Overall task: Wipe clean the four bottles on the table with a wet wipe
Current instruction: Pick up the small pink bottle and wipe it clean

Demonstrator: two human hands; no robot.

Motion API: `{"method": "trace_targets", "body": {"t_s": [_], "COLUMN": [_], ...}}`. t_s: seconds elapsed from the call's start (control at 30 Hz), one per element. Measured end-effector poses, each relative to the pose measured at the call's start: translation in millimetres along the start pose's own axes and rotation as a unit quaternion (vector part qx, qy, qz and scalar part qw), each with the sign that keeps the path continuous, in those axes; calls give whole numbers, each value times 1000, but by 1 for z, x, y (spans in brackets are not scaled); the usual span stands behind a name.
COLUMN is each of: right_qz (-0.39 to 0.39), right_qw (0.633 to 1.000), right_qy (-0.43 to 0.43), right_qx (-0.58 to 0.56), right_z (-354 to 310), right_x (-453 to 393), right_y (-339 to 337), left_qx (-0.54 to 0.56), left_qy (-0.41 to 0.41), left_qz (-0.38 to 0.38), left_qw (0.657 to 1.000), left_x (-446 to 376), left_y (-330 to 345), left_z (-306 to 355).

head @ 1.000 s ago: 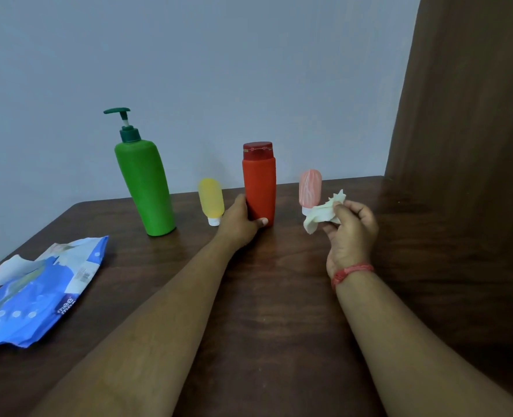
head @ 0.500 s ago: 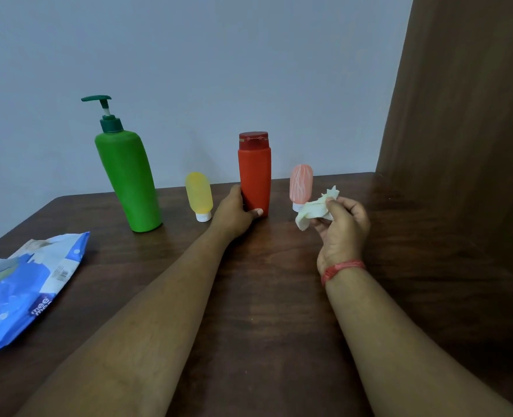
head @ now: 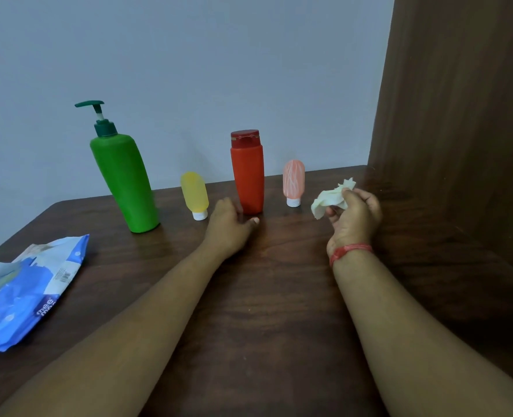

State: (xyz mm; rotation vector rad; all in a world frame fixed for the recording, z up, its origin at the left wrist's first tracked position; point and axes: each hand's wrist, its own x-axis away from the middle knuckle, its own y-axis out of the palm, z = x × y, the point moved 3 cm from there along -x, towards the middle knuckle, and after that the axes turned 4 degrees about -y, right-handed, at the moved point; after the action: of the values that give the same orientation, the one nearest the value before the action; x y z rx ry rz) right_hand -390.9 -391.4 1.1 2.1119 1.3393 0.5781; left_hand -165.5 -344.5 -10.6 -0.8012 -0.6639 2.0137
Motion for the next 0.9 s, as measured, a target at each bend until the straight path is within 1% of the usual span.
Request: {"method": "trace_targets", "body": {"t_s": [0.07,0.1,0.17,0.3,0.4,0.53,0.73,0.9], "right_qz": [19,25,31,47,59,60,51,35], "right_qw": [1000,1000,999,998,997,997,997,998], "right_qy": [1,1,-1,2,4,9,17,25], "right_qx": [-11,-15,-18,-31,-43,-57,-53,-49], "right_z": [-3,-4,-5,-8,-11,-12,-13,-9], "right_x": [-5,-7,-9,-14,-19,-26,-42,-47], "right_y": [-3,-4,-5,-9,-11,-12,-15,-13], "left_qx": [-73,-92,-93,-53,-1,38,53,7], "left_qy": [92,126,146,94,50,10,-18,-46], "left_qz": [-35,-51,-69,-81,-53,-26,-10,-19], "left_qw": [992,986,982,991,997,999,998,999], "left_x": [16,22,25,14,2,-12,-25,-35], "left_y": [8,13,26,51,64,76,83,87], "left_z": [10,15,27,52,67,80,85,86]}}
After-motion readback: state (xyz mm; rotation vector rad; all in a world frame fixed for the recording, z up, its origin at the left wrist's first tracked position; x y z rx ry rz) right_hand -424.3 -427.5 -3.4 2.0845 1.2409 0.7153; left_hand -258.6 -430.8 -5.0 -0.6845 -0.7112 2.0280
